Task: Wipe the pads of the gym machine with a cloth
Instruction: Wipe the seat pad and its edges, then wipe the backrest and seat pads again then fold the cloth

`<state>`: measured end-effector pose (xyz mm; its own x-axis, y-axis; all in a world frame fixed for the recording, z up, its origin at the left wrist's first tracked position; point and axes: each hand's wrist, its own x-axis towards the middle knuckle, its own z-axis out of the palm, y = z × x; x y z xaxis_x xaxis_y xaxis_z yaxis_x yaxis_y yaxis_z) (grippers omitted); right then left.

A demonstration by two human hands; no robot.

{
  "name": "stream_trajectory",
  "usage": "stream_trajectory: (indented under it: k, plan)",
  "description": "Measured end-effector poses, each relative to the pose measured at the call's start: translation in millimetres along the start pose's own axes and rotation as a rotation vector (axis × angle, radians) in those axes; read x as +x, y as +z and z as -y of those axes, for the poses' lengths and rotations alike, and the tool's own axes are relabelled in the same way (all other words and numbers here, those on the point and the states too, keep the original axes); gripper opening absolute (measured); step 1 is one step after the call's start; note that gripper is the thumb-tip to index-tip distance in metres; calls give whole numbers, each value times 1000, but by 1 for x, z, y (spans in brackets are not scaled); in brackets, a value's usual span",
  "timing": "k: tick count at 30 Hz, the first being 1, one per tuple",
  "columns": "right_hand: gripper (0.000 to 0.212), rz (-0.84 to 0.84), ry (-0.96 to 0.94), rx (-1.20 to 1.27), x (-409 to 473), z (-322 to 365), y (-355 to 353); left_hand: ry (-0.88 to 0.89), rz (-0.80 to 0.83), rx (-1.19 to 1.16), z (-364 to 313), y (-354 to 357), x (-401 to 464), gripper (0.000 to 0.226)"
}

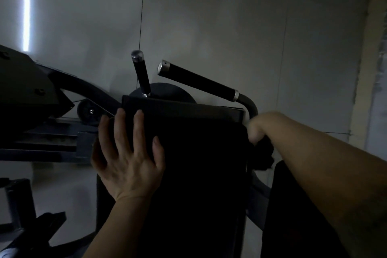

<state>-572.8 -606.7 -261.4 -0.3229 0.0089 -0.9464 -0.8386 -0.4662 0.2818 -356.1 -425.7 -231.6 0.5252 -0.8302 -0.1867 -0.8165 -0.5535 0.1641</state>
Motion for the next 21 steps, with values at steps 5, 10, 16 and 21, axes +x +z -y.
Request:
stream_trajectory:
  k: [5,10,16,21]
  plan:
    - [36,37,-9,130,-46,-23,-36,-18,46,-46,-3,-6,0,59]
    - [35,-44,70,-89,-101,-15,-23,7,53,-112,-1,-8,0,57]
    - [34,-246,126,-89,-165,-21,37,75,73,-233,5,-17,-3,58]
    - [41,-558,224,-86,-199,-13,90,282,167,-268,34,-28,-27,70]
